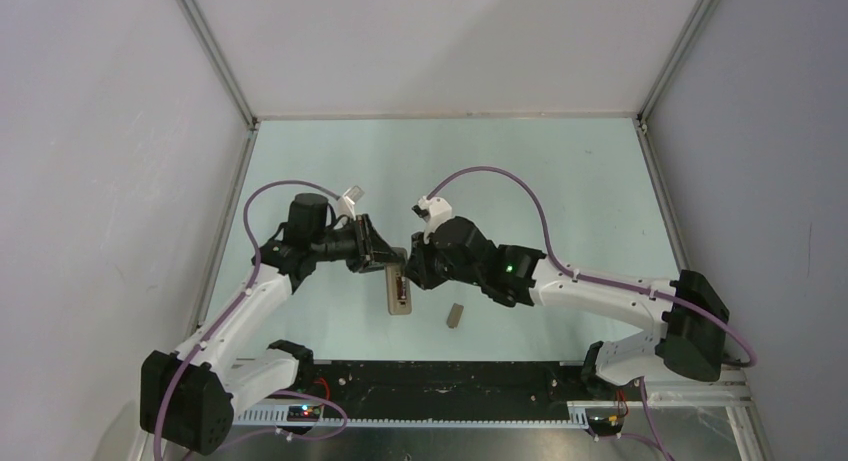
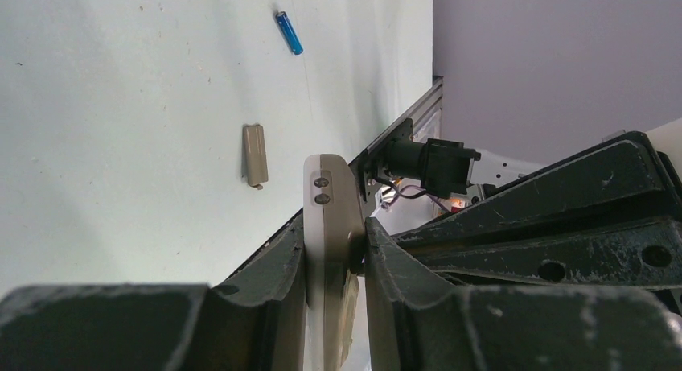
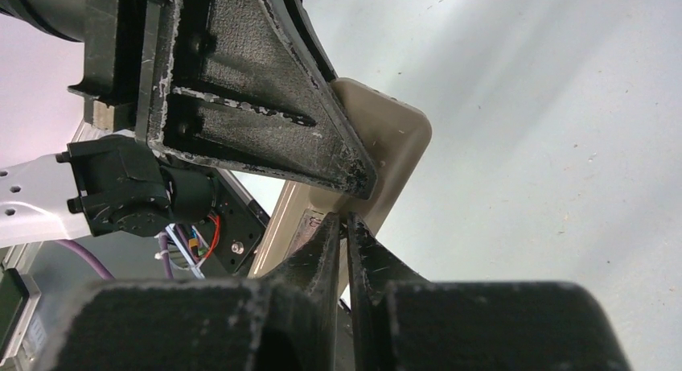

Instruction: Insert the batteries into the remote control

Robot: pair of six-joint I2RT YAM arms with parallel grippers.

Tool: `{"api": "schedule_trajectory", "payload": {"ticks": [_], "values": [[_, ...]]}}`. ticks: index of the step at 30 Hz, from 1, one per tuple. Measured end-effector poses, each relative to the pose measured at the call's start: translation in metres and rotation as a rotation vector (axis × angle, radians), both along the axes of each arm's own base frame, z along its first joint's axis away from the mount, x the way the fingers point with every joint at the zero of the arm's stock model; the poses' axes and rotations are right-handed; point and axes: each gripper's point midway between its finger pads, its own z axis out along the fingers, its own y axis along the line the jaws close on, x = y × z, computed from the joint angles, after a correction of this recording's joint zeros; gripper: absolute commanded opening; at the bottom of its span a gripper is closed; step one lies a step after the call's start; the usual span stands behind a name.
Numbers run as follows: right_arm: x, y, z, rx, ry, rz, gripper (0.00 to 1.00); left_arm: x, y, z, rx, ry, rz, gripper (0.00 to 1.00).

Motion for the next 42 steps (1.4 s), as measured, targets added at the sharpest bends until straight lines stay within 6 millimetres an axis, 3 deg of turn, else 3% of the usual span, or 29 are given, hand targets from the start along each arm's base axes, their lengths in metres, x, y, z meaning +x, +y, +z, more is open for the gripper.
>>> {"api": "schedule_trajectory", "payload": {"ticks": [19, 28, 42], "values": [[-0.009, 0.011, -0.004, -0.021, -0.019, 0.015, 0.00, -0.004, 0.003, -0.007, 0.020, 0.057, 0.024, 0.00], [-0.008, 0.012, -0.003, -0.015, -0.025, 0.004, 0.00, -0.002, 0.006, -0.006, 0.014, 0.076, 0.046, 0.00], [-0.014, 0.017, 0.008, 0.151, 0.046, 0.060, 0.00, 0.001, 0.012, 0.006, -0.029, 0.111, 0.105, 0.00]]}}
